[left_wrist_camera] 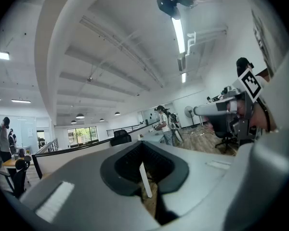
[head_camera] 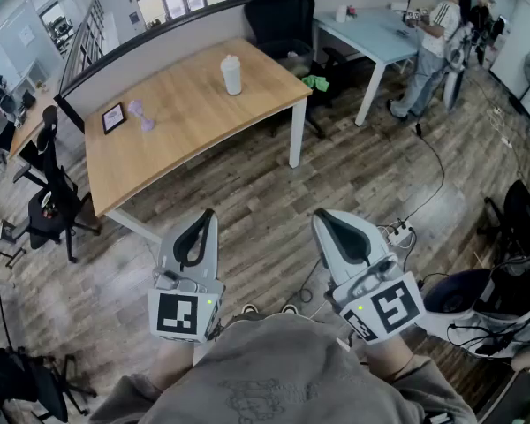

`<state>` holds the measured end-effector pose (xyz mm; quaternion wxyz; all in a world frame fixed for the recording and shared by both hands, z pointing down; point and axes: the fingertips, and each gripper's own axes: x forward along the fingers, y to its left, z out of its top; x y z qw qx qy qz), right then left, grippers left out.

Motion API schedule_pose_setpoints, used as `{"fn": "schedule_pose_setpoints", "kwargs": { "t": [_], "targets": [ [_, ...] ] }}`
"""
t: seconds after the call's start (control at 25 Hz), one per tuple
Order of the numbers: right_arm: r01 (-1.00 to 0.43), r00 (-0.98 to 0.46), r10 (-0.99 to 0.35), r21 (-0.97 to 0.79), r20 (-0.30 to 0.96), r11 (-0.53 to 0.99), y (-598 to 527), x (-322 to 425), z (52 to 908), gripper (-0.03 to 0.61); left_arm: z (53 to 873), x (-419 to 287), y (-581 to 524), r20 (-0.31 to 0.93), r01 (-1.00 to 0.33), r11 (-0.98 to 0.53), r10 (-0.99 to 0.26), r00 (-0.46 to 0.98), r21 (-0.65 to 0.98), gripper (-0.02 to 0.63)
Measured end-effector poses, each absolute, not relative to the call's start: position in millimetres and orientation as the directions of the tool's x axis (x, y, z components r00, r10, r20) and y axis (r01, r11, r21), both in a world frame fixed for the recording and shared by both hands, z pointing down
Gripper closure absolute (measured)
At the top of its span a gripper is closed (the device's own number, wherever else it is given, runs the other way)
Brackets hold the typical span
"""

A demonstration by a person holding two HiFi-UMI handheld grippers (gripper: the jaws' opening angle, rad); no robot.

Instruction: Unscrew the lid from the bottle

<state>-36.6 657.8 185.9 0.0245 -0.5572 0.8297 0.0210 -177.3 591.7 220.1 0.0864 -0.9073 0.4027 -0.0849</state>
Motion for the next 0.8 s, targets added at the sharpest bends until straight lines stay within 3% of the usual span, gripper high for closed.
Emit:
{"fn": "schedule_pose_setpoints", "kwargs": {
  "t": [0.16,0.6,0.72,0.76,0.8],
  "targets": [
    [-0.92,-0.388,-0.917,-0.03,-0.095,0.392,655,-26,186,0.568,215,-169,584,0.023,-0.713,-0.658,-0.739,0.674,-0.243,0.614],
    [-0.904,-0.419,-0.904,-0.056,-0.09,0.425,647,-3,202,0.569,227,-146,581,0.043,-0.721,-0.665,-0.74,0.671,-0.195,0.614],
    [-0.917,-0.383,-0.918,-0.08,-0.104,0.391,640,10,206,0.565,235,-151,569,0.058,-0.778,-0.608,-0.792,0.607,-0.156,0.612],
    [-0.924,-0.363,-0.925,-0.086,-0.111,0.373,636,16,206,0.519,239,-155,562,0.076,-0.799,-0.585,-0.811,0.581,-0.138,0.544],
    [-0.931,-0.344,-0.932,-0.09,-0.114,0.354,632,22,206,0.39,242,-157,556,0.092,-0.811,-0.572,-0.82,0.565,-0.123,0.36]
  ]
}}
